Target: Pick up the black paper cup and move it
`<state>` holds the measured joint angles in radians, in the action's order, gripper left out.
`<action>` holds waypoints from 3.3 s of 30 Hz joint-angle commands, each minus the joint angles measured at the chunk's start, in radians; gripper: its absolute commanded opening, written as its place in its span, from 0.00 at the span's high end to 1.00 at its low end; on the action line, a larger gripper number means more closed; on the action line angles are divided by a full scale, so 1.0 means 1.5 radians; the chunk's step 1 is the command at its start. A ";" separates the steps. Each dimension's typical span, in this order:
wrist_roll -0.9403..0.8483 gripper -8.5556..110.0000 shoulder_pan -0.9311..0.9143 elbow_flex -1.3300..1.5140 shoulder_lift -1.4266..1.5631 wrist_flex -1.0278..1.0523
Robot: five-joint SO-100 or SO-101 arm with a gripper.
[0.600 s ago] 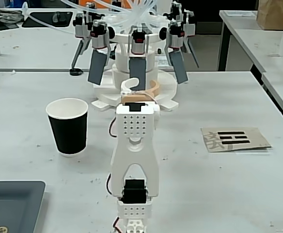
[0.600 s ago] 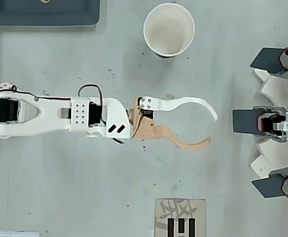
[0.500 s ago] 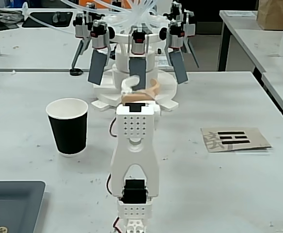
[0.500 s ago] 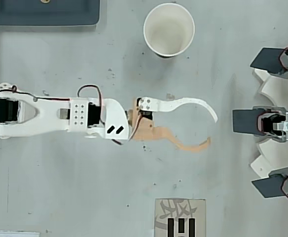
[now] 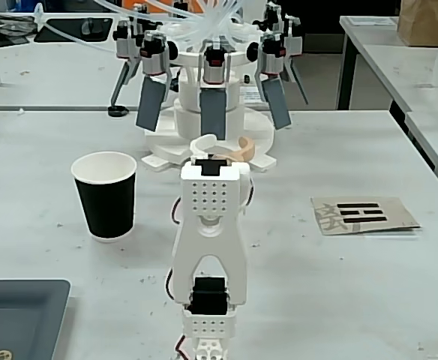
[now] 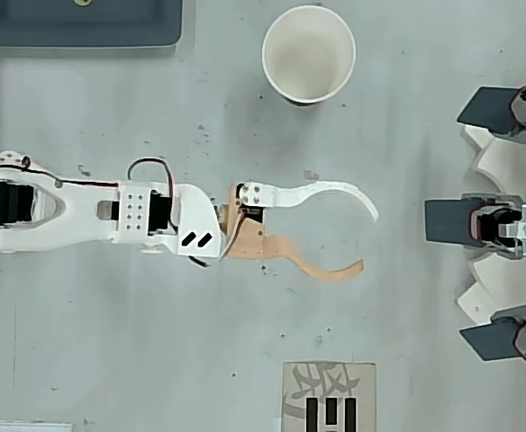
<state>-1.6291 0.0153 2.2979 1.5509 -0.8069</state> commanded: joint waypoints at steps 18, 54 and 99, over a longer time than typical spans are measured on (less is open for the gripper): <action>0.051 0.79 -0.009 0.232 0.115 -0.283; 0.079 0.50 0.136 0.529 0.276 -0.407; 0.034 0.49 0.273 0.036 -0.188 -0.344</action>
<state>-1.5800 0.4126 2.4145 1.2625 -1.3300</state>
